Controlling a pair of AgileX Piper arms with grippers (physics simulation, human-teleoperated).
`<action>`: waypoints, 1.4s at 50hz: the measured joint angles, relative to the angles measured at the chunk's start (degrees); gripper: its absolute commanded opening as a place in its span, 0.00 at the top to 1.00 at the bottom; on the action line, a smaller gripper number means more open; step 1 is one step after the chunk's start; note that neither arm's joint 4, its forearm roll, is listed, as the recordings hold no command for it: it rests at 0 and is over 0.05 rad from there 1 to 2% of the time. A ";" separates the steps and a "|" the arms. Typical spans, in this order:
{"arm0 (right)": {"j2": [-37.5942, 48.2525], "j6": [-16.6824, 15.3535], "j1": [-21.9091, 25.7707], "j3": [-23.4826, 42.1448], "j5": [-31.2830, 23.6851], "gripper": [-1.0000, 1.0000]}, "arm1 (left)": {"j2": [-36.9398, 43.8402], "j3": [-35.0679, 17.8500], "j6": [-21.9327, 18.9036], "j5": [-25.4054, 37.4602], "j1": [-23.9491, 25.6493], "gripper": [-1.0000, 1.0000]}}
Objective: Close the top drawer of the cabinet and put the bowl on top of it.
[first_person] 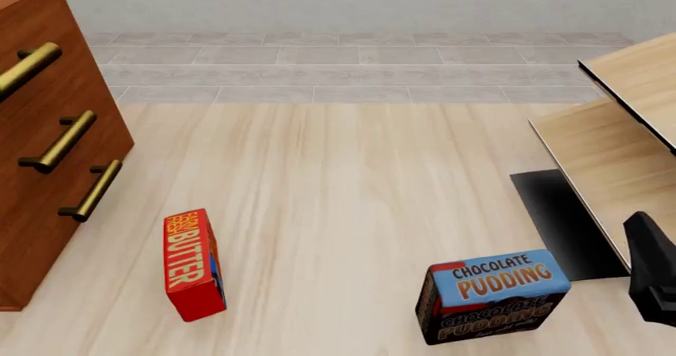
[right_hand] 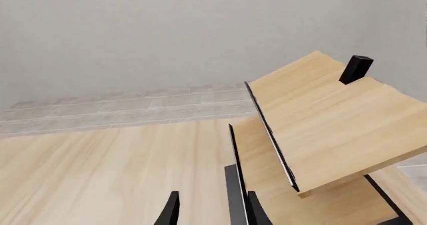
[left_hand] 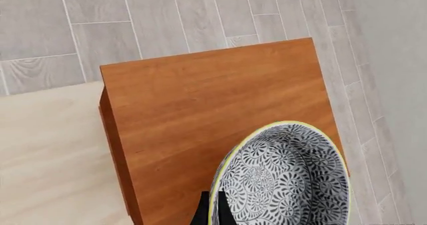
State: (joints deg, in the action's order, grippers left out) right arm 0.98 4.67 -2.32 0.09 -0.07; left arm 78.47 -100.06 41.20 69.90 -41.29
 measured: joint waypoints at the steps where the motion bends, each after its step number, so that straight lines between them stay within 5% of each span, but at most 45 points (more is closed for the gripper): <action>1: -0.02 0.01 -0.01 0.00 -0.02 0.00 | 0.01 0.04 -0.02 0.00 0.00 1.00; 28: -0.37 0.43 -0.32 0.01 -0.21 0.00 | -0.96 0.19 0.52 0.00 -2.39 1.00; 29: -0.37 0.44 -0.33 0.01 -0.22 0.00 | -1.06 0.07 0.60 0.00 -2.51 0.00; 70: -0.69 0.70 -0.56 0.02 -0.34 0.00 | -3.39 -4.35 1.82 -0.03 -2.26 0.00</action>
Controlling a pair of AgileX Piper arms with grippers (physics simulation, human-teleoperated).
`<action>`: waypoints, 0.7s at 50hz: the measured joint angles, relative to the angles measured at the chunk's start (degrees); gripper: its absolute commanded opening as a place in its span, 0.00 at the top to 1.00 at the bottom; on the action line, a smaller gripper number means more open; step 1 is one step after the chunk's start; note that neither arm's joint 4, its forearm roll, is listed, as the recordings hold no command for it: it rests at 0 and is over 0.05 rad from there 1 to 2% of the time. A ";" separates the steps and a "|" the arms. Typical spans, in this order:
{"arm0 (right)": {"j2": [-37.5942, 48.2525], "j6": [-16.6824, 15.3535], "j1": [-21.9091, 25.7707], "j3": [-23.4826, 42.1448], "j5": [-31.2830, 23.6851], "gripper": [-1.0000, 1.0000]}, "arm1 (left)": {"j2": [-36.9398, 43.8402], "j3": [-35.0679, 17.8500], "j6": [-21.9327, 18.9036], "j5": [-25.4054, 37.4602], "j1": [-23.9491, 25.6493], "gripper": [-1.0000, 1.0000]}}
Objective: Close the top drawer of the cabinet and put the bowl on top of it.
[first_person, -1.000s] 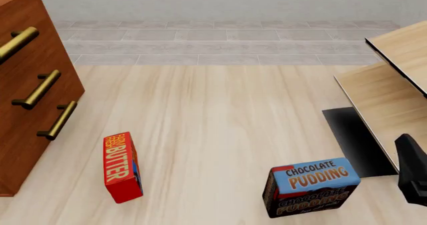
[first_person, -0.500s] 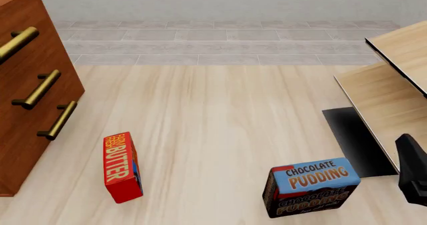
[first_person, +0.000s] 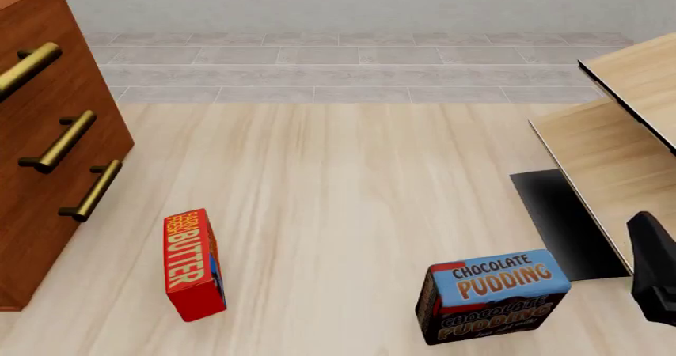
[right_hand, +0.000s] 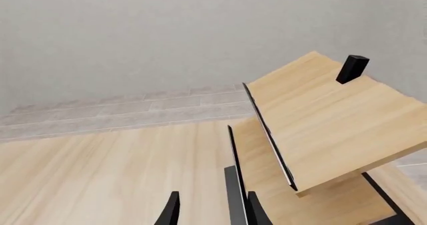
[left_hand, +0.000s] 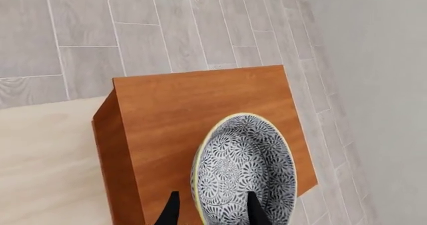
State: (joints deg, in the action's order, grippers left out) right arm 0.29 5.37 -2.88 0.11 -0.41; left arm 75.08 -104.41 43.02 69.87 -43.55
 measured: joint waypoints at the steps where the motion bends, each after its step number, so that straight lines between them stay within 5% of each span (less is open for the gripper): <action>1: -0.01 0.00 -0.01 0.00 0.00 0.00 | -0.12 -0.09 0.06 0.00 -0.06 0.00; 35: -0.08 -0.12 -0.09 0.03 0.00 0.00 | -4.21 -5.22 -0.94 0.02 1.15 0.00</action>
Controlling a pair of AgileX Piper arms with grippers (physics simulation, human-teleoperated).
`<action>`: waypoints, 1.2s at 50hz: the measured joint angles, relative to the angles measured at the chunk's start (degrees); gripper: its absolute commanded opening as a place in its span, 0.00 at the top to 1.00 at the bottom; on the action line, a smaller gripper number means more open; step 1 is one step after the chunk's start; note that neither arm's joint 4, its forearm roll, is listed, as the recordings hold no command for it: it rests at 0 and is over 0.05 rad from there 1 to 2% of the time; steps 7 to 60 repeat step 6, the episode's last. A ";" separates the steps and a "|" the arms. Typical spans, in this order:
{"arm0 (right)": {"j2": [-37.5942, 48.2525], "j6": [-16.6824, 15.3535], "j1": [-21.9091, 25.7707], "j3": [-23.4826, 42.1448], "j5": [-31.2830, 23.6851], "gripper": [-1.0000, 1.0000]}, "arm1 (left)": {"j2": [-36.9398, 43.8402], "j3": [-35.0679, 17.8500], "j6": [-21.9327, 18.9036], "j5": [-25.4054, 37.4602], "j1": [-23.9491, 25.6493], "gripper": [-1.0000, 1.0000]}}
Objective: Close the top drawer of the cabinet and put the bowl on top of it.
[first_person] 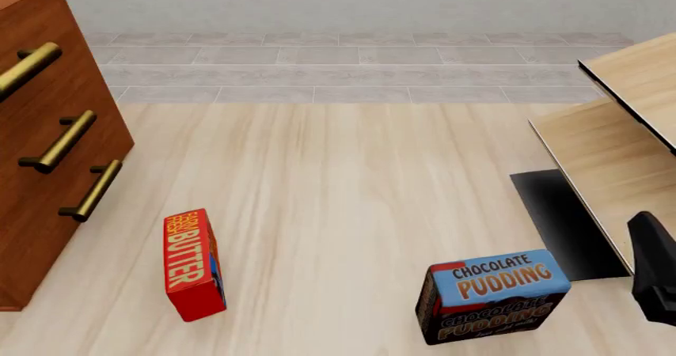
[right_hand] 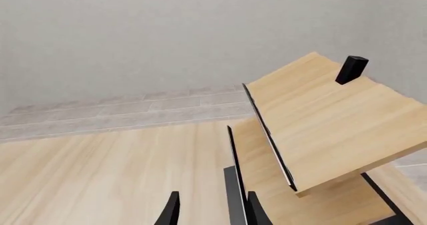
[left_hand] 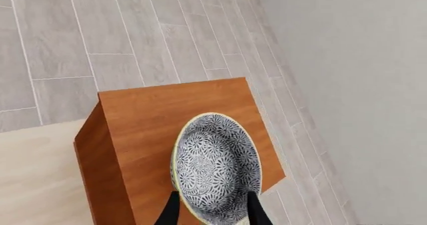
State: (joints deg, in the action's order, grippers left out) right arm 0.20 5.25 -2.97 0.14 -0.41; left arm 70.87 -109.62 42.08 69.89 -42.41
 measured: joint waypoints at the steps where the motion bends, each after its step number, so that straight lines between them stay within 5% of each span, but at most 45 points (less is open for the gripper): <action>1: 0.00 0.01 -0.01 0.00 0.01 0.00 | -0.07 -0.26 -0.18 0.00 0.10 0.00; 60: 0.01 0.10 -0.09 0.00 0.03 0.00 | -0.32 -1.88 -1.25 0.00 0.66 0.00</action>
